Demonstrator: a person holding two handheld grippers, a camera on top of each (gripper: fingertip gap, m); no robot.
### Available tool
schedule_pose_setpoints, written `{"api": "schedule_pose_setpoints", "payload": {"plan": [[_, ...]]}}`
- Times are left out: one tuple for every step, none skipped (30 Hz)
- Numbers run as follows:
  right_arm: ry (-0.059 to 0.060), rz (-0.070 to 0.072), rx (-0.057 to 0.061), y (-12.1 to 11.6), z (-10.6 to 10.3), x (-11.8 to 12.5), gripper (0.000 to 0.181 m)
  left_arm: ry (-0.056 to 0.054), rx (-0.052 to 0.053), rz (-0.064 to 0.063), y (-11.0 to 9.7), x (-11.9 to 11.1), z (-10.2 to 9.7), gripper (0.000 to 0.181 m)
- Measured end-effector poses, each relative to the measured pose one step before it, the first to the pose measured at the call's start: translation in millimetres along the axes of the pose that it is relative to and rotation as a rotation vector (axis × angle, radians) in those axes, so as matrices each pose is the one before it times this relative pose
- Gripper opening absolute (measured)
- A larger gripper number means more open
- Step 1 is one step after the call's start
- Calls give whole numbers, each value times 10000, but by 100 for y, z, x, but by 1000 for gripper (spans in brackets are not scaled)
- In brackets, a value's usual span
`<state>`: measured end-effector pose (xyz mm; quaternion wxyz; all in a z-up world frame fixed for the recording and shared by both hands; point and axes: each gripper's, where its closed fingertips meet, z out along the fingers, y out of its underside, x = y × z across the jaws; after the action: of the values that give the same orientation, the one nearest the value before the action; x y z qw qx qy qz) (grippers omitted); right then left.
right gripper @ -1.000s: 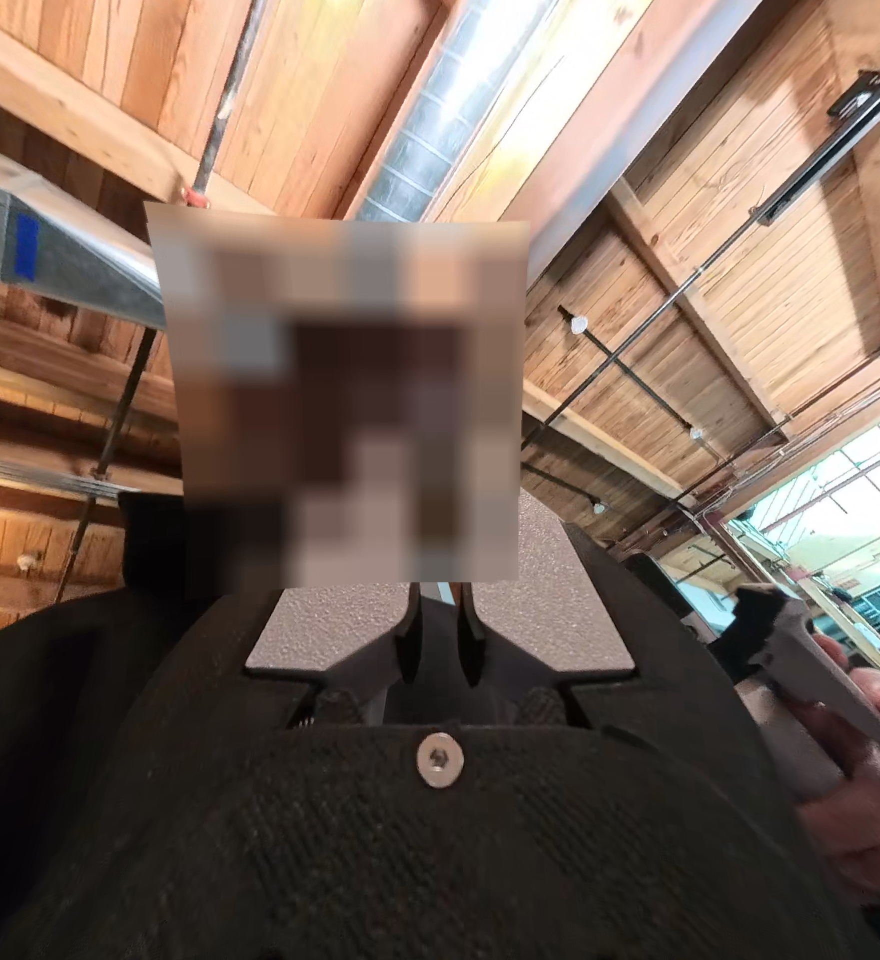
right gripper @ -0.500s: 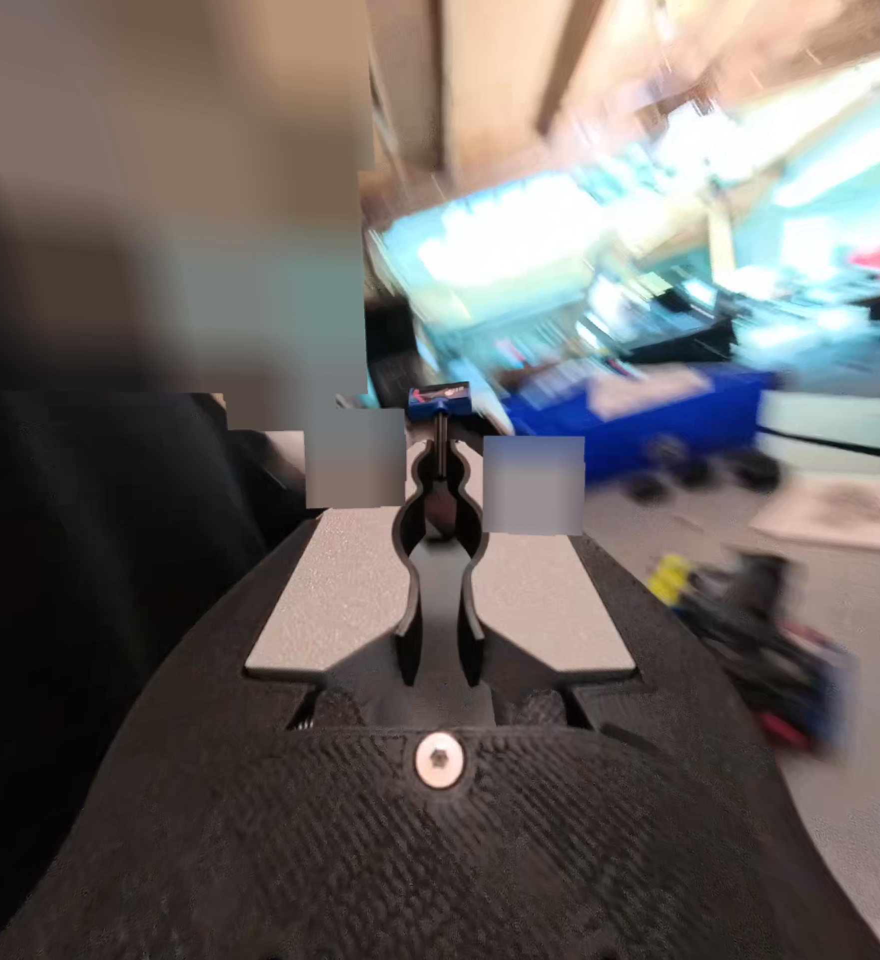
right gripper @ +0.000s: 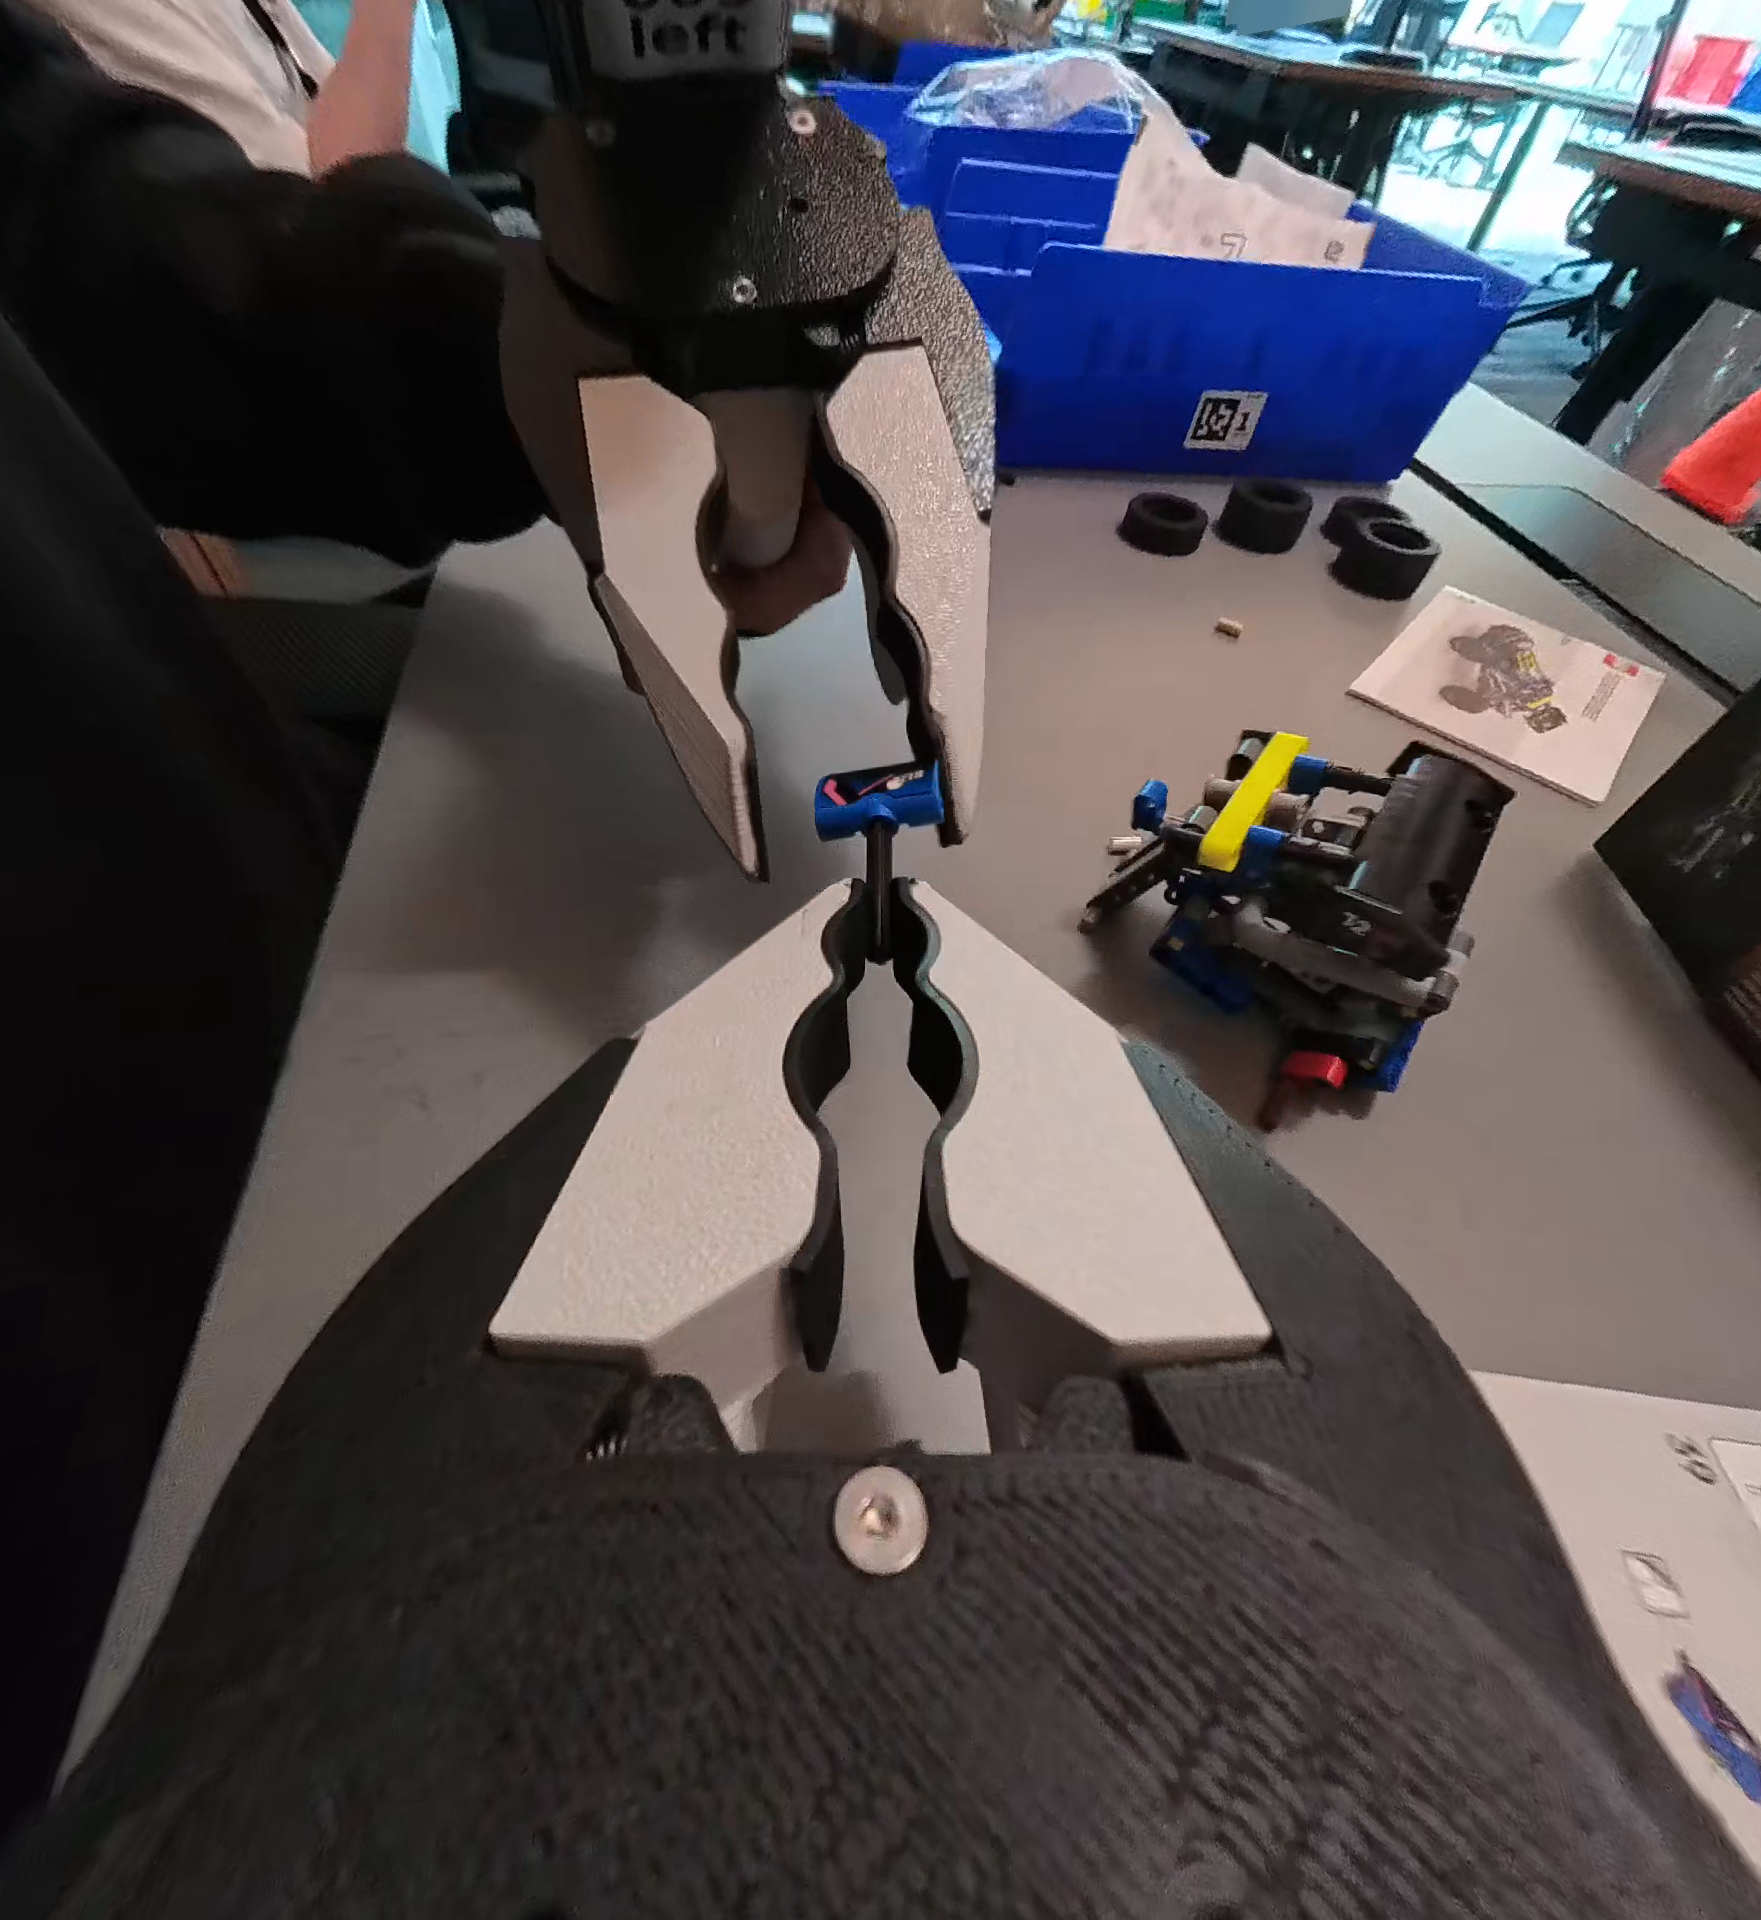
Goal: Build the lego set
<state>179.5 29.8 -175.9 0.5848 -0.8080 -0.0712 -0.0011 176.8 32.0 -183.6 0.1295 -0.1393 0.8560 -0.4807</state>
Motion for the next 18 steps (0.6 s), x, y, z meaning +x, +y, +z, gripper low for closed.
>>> {"api": "schedule_pose_setpoints", "payload": {"plan": [[239, -335, -40, 35, -44, 176, 3, 206, -20, -333, 243, 118, -72, 34], [273, -414, -50, 21, -44, 172, 3, 311, 60, -591, 149, 167, -107, 32], [279, -431, -111, 131, 0, 169, 3, 309, 130, -769, 95, 47, -121, 30], [160, -466, -79, 148, 45, -34, 3, 427, 216, -829, -7, 128, -148, 29], [39, -344, -4, 75, 92, -195, 3, 552, 306, -822, -141, 287, -172, 27], [-38, -179, -20, 124, 162, -247, 3, 481, 328, -796, -184, 176, -158, 25], [-92, -218, -21, 115, 187, -347, 3, 358, 282, -727, -130, 7, -135, 23], [-46, -249, -23, 52, 185, -294, 2, 318, 221, -604, -49, -11, -92, 21], [3, -190, -25, -43, 146, -177, 3, 241, 151, -473, 51, -41, -42, 17], [-35, -183, -28, -63, 124, -215, 3, 153, 116, -370, 118, -96, 6, 14], [47, -198, -7, -96, 98, -90, 2, 99, 88, -308, 140, -111, 29, 9], [36, -163, -150, 133, 129, -88, 2, 41, 28, -223, 189, -133, 38, 5], [-27, -105, -151, 166, 109, -158, 3, -3, -25, -80, 229, -119, 18, 4], [4, -69, -43, 32, 82, -115, 3, -15, -40, 8, 199, -61, -14, 4], [72, -41, 19, -15, 64, -36, 2, 8, -5, -29, 92, -3, -58, 4], [17, 2, 15, -19, 61, -93, 3, 34, -22, -98, 76, 25, -59, 4], [-3, -28, -17, 14, 56, -106, 3, 48, -74, -113, 143, 28, -36, 4], [97, -97, -20, 11, 46, 41, 3, 26, -44, -30, 98, 22, -28, 5]]}}
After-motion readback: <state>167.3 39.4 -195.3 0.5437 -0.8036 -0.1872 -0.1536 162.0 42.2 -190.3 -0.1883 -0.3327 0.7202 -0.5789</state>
